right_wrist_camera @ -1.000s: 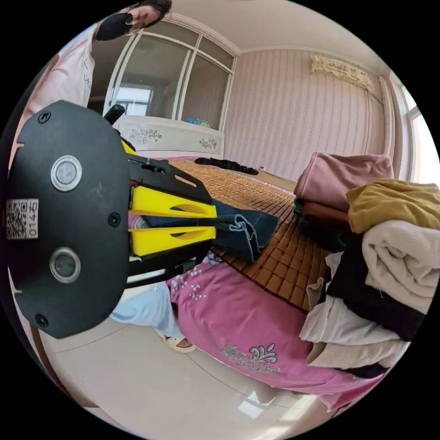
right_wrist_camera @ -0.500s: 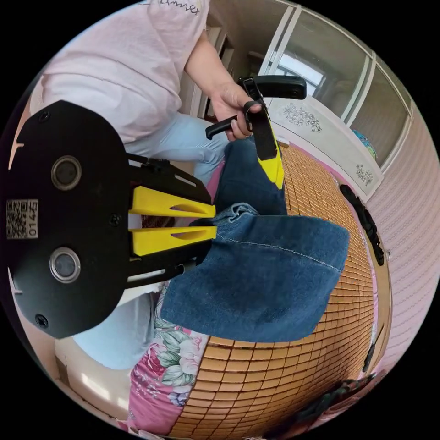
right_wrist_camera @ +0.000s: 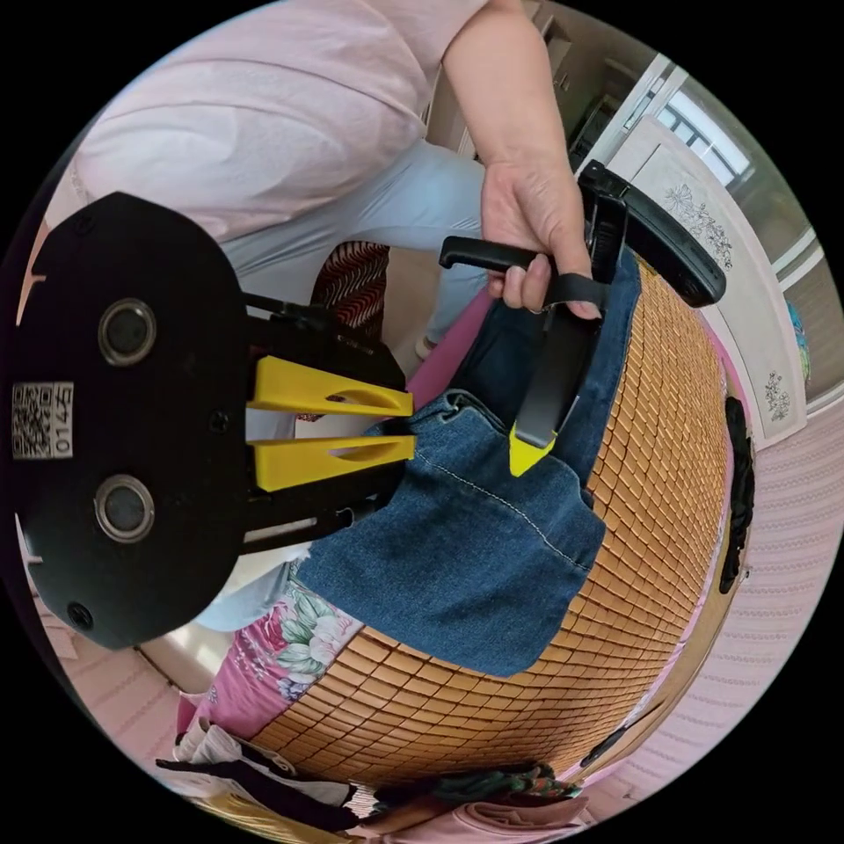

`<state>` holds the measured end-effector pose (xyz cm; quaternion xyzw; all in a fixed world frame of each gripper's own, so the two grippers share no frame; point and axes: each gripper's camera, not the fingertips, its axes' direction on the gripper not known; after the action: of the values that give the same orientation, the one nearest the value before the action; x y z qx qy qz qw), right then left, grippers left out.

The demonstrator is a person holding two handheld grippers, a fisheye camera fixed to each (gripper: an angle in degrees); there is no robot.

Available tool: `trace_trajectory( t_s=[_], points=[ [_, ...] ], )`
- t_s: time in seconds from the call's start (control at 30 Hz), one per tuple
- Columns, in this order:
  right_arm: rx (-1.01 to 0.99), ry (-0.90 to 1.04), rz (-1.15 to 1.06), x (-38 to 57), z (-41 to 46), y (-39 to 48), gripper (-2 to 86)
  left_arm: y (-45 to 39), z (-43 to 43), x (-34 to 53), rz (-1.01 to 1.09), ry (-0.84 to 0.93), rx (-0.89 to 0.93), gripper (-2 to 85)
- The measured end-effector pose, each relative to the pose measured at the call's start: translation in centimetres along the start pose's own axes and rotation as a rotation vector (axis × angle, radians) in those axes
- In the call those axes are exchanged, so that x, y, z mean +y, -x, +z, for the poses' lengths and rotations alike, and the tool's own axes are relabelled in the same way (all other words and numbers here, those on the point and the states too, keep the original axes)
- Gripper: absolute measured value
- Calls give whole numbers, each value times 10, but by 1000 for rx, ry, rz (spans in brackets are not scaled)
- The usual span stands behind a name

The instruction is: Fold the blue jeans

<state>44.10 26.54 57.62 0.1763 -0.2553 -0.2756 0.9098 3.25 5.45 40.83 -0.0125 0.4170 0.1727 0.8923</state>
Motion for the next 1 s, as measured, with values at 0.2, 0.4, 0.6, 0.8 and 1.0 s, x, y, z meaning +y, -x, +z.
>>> trace_trajectory(
  t_s=[0.2,0.4,0.6,0.8,1.0],
  points=[
    [46,-30,-20,23,10,19,24,-18,8,-23,32,90,-58,83],
    [-44,-96,45,53,7,4,24,-19,-20,-30,10,90,74,4],
    [-100,-151,61,63,6,1,25,-46,-68,-25,93,-1,28,-6],
    [-190,-320,-120,5,-37,34,24,-85,-201,-32,296,-208,-130,-8],
    [-336,-382,-522,-122,-47,172,29,-53,-417,34,305,-412,-429,-5]
  ],
)
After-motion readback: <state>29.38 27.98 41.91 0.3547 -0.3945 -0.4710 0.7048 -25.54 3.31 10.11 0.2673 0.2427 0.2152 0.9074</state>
